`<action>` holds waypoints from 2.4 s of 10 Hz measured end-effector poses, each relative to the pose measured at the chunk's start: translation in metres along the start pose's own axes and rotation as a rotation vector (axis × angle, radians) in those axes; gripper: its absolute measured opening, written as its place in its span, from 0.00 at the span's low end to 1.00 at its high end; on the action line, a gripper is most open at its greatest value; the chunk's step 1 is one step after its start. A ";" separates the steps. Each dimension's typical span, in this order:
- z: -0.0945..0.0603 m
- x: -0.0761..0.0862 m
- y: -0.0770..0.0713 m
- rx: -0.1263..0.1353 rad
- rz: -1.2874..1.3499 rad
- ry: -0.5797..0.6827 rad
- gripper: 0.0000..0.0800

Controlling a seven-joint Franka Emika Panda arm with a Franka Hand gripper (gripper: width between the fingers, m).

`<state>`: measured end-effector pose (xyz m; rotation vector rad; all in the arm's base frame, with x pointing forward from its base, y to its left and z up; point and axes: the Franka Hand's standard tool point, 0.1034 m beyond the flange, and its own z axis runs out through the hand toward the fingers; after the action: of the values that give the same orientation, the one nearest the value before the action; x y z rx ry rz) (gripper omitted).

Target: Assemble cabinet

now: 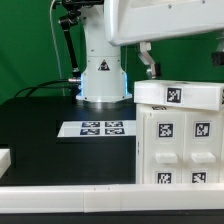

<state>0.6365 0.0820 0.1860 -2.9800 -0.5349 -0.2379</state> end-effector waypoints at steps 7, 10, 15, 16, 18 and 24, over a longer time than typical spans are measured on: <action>0.013 -0.009 -0.011 -0.028 -0.427 -0.040 1.00; 0.023 -0.017 -0.011 -0.030 -0.405 -0.046 1.00; 0.025 -0.020 -0.008 -0.036 -0.369 -0.044 0.70; 0.025 -0.020 -0.007 -0.036 -0.348 -0.043 0.70; 0.025 -0.020 -0.007 -0.037 -0.279 -0.042 0.70; 0.026 -0.018 -0.003 -0.055 0.218 0.004 0.70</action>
Offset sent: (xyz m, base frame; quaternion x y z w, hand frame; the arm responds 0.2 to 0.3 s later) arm -0.0102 0.0171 -0.0057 0.0023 -0.0114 -0.2101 0.9776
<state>0.6226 0.0820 0.1574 -3.0577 -0.2031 -0.2432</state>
